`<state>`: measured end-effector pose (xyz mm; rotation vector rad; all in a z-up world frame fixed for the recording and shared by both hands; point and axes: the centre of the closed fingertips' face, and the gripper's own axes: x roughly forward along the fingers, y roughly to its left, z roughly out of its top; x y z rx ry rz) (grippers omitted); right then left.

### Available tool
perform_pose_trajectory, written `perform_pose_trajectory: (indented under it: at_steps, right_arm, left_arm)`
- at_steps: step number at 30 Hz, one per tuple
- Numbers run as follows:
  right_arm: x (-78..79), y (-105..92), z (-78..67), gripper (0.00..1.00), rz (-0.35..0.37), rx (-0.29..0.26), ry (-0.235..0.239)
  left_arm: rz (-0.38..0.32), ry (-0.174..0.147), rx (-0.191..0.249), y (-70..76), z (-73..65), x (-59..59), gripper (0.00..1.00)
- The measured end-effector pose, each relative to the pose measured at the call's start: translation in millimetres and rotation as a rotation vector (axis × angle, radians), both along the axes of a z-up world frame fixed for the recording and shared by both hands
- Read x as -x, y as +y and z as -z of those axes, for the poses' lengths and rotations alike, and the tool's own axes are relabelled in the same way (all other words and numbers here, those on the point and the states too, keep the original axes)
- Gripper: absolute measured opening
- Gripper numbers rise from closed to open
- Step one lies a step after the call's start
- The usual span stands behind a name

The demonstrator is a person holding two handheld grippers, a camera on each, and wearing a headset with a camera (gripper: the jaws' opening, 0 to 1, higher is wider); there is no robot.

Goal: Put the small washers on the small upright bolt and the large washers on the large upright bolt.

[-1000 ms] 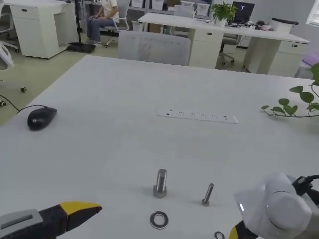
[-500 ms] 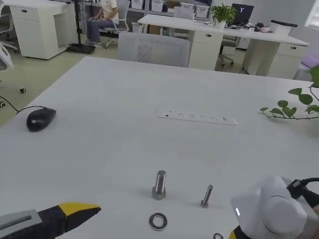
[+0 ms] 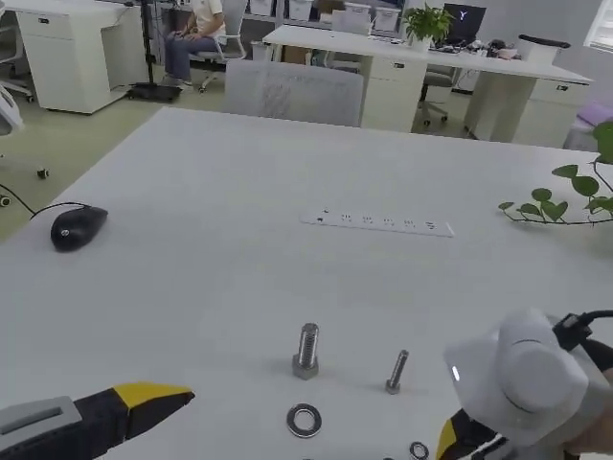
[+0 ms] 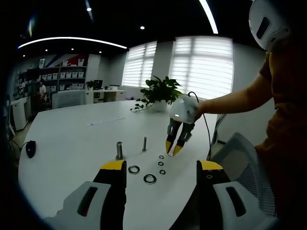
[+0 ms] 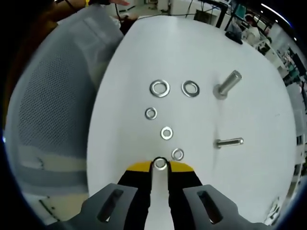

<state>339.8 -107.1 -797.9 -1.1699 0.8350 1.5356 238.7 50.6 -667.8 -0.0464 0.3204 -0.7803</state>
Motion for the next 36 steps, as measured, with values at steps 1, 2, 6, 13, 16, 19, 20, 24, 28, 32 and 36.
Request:
perform_pose_trajectory:
  at_steps: [1,2,6,13,16,19,20,24,28,32,36]
  right_arm:
    - [-3.1,1.6,-5.4,0.12,0.001,0.001,-0.008]
    - [-6.0,2.5,-8.9,0.12,0.002,0.001,-0.017]
    - [-18.3,12.8,-26.1,0.12,0.025,-0.037,-0.029]
    - [-42.2,24.3,-46.5,0.12,0.021,-0.040,-0.082]
    - [-53.3,31.2,-54.9,0.12,0.027,-0.049,-0.098]
    - [-65.6,36.8,-60.1,0.12,0.027,-0.050,-0.123]
    - [-70.1,38.4,-61.5,0.12,0.030,-0.051,-0.126]
    - [-80.3,42.4,-59.5,0.12,0.034,-0.040,-0.133]
    - [-82.4,45.2,-54.3,0.12,0.035,-0.027,-0.124]
    - [-84.7,47.0,-48.1,0.12,0.034,-0.021,-0.116]
    - [-87.4,47.1,-42.8,0.12,0.037,-0.011,-0.108]
  left_arm:
    - [0.001,-0.001,0.000,-0.5,0.1,-0.1,0.58]
    - [0.002,-0.001,0.000,-1.0,0.2,-0.3,0.58]
    - [0.006,-0.005,0.002,-2.3,-0.9,-0.3,0.58]
    - [0.013,-0.005,0.001,-3.0,-0.7,0.3,0.58]
    - [0.014,-0.004,0.004,-3.9,-0.5,-0.5,0.58]
    - [0.017,-0.007,0.003,-5.1,-0.6,-1.3,0.58]
    - [0.018,-0.007,0.003,-5.3,-0.6,-1.4,0.58]
    - [0.017,-0.004,0.002,-4.8,-0.1,-1.9,0.58]
    - [0.014,0.000,-0.001,-3.6,0.7,-2.2,0.58]
    - [0.013,0.004,-0.001,-3.5,1.9,-2.5,0.58]
    - [0.016,0.007,0.000,-4.8,2.6,-2.9,0.58]
